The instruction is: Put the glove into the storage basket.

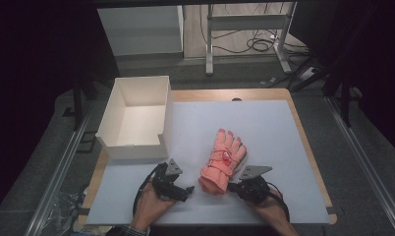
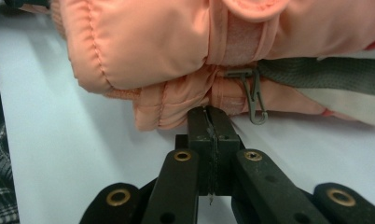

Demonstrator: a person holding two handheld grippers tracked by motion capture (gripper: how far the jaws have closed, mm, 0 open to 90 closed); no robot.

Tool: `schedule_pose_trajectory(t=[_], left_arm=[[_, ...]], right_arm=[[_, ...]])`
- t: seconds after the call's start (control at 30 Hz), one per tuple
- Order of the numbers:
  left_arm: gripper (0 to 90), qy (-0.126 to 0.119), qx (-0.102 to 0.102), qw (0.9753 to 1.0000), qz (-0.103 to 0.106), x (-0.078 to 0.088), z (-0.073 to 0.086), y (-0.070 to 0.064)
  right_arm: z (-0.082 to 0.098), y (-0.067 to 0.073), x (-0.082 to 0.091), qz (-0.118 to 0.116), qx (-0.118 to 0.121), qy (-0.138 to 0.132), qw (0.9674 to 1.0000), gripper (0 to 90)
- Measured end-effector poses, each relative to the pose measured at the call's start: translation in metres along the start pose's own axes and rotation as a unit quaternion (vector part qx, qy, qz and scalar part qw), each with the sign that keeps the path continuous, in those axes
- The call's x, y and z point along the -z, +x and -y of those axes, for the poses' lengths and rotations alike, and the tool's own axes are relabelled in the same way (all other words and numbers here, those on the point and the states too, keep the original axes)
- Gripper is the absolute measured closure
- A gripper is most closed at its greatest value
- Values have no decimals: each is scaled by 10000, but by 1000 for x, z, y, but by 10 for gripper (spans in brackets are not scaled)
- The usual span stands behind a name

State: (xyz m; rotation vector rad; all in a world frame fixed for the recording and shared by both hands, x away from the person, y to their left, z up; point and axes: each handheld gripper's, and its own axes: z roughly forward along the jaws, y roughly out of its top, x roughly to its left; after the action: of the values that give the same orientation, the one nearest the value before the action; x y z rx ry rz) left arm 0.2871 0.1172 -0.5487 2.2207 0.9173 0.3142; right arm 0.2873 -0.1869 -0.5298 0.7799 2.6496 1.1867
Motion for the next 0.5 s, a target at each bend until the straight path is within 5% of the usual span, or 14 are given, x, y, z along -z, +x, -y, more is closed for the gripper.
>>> schedule_pose_trajectory(t=[0.5], left_arm=[[14, 11, -66, 10000, 52, 5, 5, 4]], right_arm=[[-18, 9, -26, -64, 99, -17, 9999, 887]])
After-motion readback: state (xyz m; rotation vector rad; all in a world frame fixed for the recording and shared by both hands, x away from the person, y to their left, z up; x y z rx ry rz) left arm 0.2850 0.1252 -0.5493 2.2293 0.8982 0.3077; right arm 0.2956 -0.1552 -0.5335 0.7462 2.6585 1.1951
